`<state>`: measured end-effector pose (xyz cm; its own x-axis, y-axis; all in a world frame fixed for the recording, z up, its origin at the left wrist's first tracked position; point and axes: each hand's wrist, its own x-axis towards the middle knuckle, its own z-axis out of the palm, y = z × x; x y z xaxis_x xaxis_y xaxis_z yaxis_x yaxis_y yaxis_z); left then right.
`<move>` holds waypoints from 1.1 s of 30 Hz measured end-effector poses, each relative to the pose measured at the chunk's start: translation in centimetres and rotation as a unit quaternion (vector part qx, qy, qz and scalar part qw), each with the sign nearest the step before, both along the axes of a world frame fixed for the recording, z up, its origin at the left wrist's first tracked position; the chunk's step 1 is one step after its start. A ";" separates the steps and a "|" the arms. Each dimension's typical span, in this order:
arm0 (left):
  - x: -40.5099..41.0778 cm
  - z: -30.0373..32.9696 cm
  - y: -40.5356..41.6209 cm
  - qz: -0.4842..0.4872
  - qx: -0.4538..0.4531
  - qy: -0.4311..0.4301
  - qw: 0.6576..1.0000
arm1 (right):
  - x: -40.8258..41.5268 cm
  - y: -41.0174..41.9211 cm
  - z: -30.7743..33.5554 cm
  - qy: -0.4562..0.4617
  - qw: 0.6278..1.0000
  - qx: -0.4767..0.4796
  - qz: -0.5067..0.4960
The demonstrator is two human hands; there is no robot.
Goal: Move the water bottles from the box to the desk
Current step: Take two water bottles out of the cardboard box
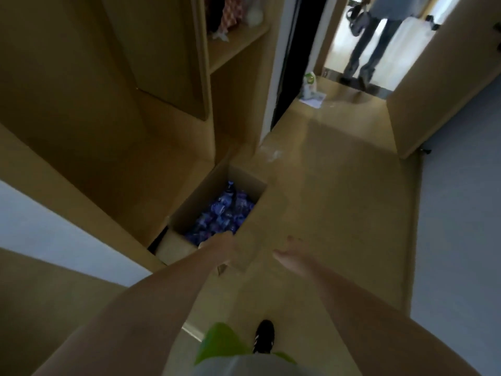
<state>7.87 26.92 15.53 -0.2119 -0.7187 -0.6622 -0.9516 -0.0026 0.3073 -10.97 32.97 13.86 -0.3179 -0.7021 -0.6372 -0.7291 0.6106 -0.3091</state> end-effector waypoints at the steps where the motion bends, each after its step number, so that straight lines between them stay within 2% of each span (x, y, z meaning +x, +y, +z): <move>1: -0.2 0.0 -1.0 0.015 -0.003 0.005 1.000 | -0.4 -1.3 -0.1 -0.007 1.000 0.006 0.024; 7: 0.6 -2.4 -6.6 0.117 0.026 0.015 0.993 | -0.4 -10.8 -1.3 -0.021 0.986 0.031 0.161; 12: 2.0 -5.6 -10.1 0.189 0.056 0.008 0.980 | 1.0 -17.8 -3.3 -0.038 0.972 0.018 0.233; 20: 3.2 -9.2 -13.6 0.317 0.093 0.033 0.943 | 2.8 -25.6 -6.3 -0.029 0.945 0.078 0.317; 27: 2.5 -12.9 -14.8 0.377 0.127 0.018 0.917 | 2.8 -30.3 -10.5 -0.027 0.926 0.144 0.347; 33: -0.2 -18.6 -17.6 0.415 0.129 0.012 0.900 | 2.6 -34.5 -16.6 -0.014 0.902 0.146 0.405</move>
<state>7.68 9.28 -3.07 0.3112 -0.4581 -0.8326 -0.5818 -0.7846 0.2142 -8.38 -1.56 -2.71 0.2437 -0.4973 -0.8326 -0.9672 -0.0617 -0.2462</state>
